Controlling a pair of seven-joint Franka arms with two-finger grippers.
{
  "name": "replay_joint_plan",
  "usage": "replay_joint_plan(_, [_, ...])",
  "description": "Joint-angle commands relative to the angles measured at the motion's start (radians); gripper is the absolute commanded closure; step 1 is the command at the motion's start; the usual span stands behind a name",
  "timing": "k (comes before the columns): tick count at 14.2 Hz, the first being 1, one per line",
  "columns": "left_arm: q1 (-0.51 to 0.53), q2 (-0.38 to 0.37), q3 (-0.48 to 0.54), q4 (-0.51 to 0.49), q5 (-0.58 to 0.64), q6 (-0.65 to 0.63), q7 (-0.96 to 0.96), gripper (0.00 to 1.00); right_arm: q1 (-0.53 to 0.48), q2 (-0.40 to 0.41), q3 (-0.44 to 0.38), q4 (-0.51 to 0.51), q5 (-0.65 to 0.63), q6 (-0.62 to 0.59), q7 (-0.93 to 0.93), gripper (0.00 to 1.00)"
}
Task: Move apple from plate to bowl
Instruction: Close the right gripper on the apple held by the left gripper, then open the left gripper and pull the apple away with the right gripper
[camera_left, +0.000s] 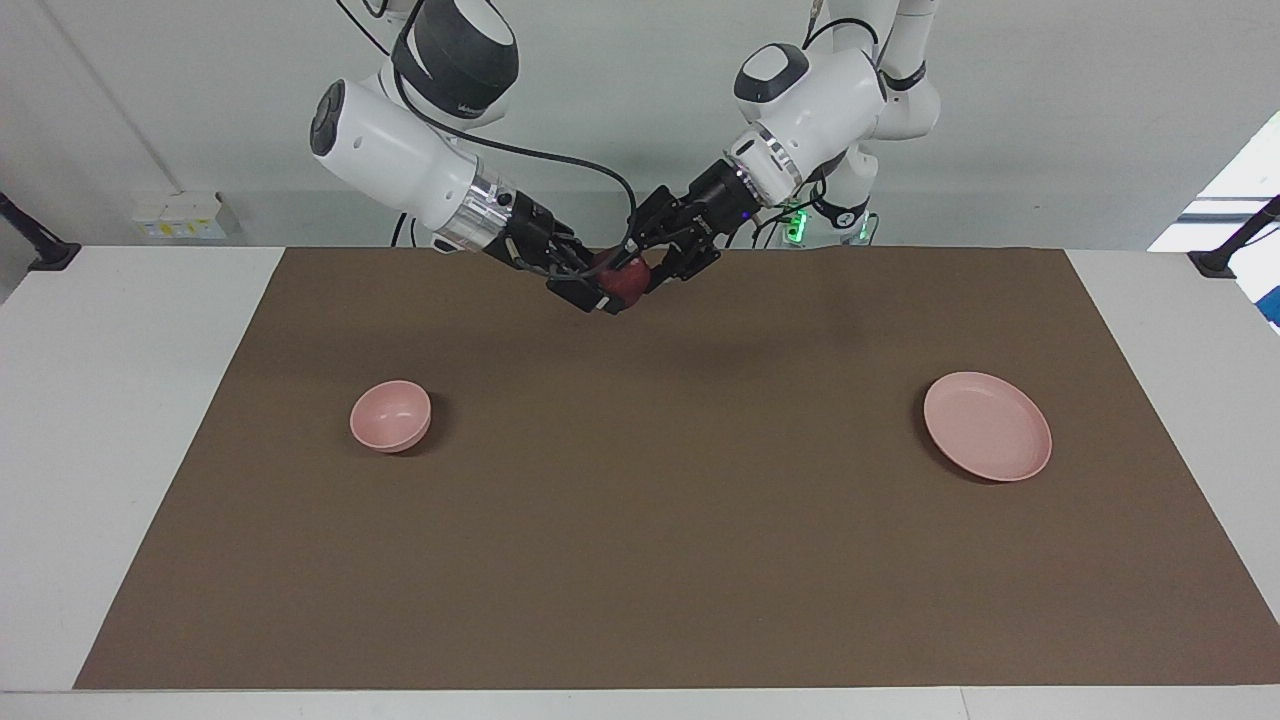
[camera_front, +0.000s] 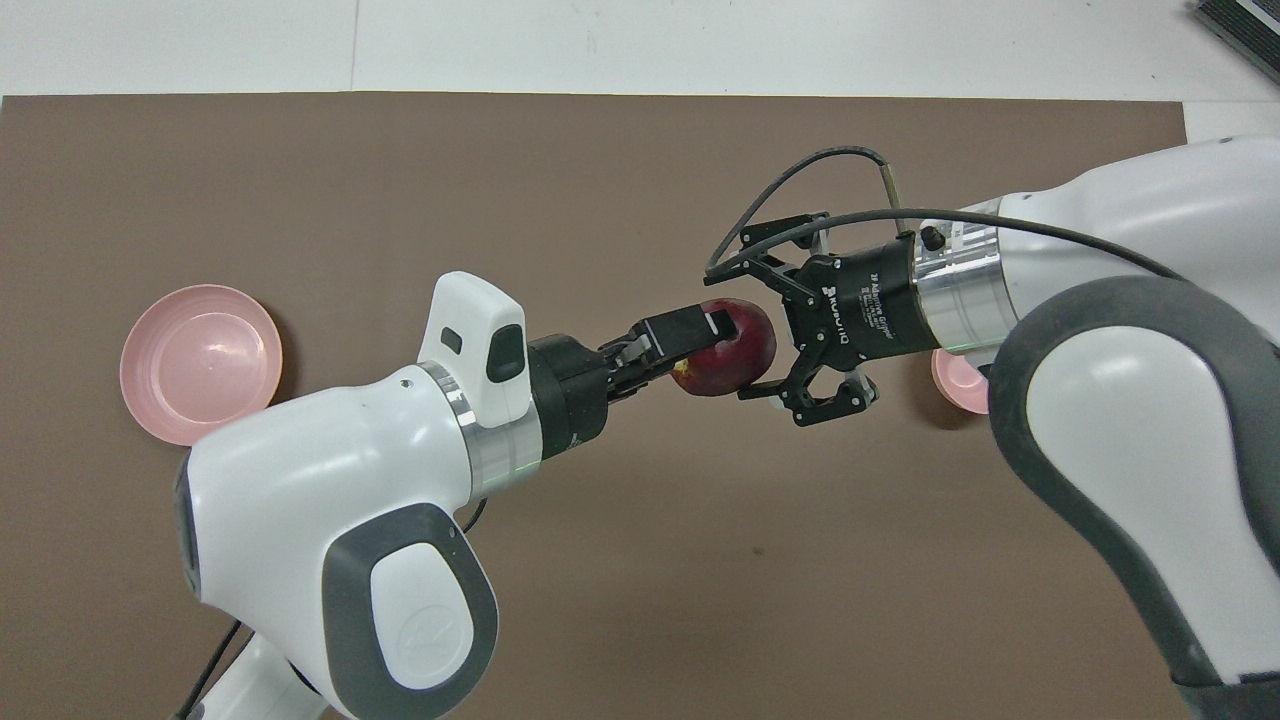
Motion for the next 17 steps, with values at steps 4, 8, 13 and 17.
replay_joint_plan(4, [-0.017,-0.033,0.003,-0.031,-0.020,0.010,-0.015,1.00,0.016,0.006,0.005,0.001,0.011,-0.010,0.020,0.00])
replay_joint_plan(8, [-0.015,-0.035,0.003,-0.034,-0.019,0.003,-0.013,1.00,0.003,0.006,0.003,0.003,0.009,-0.042,0.010,0.52])
replay_joint_plan(13, [-0.007,-0.033,0.005,-0.034,-0.019,0.003,-0.006,0.78,-0.004,0.011,0.003,0.010,0.007,-0.067,0.009,1.00])
replay_joint_plan(17, [0.003,-0.025,0.010,-0.026,-0.011,0.001,-0.006,0.00,-0.006,0.009,-0.005,0.024,0.004,-0.070,0.007,1.00])
